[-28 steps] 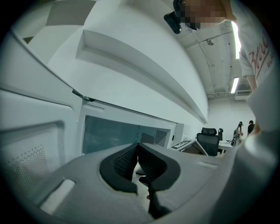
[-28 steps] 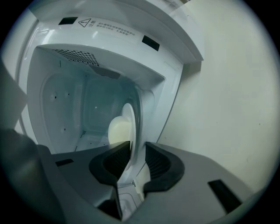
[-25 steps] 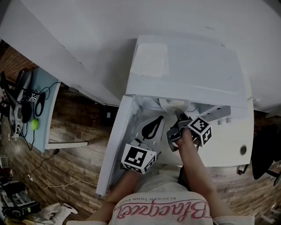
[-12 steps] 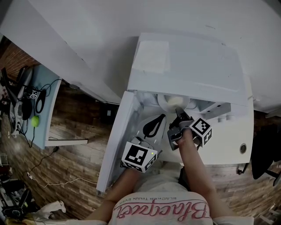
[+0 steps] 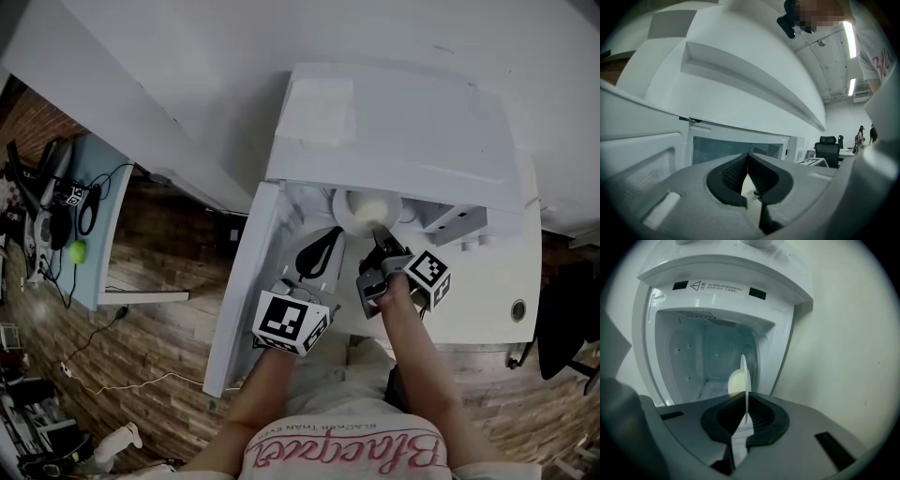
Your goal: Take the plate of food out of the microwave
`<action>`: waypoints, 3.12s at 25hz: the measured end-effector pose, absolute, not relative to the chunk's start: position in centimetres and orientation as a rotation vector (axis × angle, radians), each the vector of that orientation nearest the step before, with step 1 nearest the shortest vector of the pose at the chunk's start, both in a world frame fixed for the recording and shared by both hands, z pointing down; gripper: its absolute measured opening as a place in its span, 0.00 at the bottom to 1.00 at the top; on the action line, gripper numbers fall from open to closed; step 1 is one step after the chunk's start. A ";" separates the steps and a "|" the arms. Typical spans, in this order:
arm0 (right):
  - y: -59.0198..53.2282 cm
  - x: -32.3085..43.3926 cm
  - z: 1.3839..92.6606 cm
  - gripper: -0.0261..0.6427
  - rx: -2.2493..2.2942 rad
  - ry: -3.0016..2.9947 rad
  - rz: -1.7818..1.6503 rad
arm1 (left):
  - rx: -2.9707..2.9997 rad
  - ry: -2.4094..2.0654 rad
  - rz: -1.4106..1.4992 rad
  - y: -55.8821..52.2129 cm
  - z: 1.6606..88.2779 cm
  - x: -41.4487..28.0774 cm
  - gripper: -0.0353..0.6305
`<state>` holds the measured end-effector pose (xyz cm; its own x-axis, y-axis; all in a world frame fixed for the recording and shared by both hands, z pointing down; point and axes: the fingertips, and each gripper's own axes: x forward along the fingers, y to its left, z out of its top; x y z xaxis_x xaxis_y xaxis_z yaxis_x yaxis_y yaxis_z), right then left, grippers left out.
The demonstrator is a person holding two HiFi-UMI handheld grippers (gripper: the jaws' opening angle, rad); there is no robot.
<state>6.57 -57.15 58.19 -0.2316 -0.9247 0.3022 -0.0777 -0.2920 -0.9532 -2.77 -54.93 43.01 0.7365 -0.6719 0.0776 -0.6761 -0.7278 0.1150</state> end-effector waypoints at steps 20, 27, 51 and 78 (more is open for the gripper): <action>-54.2 6.9 56.3 0.07 -1.200 1.330 -1.572 | 2.747 -1.212 0.051 -52.1 43.4 -2.9 0.06; -51.7 7.3 55.1 0.07 -1.186 1.361 -1.585 | 2.741 -1.255 0.023 -49.8 42.5 -2.2 0.06; -44.0 8.8 50.7 0.07 -1.156 1.438 -1.569 | 2.752 -1.334 -0.038 -42.8 39.9 -1.5 0.06; -39.1 10.8 44.8 0.08 -1.085 1.532 -1.488 | 2.849 -1.259 -0.130 -38.8 35.9 0.1 0.06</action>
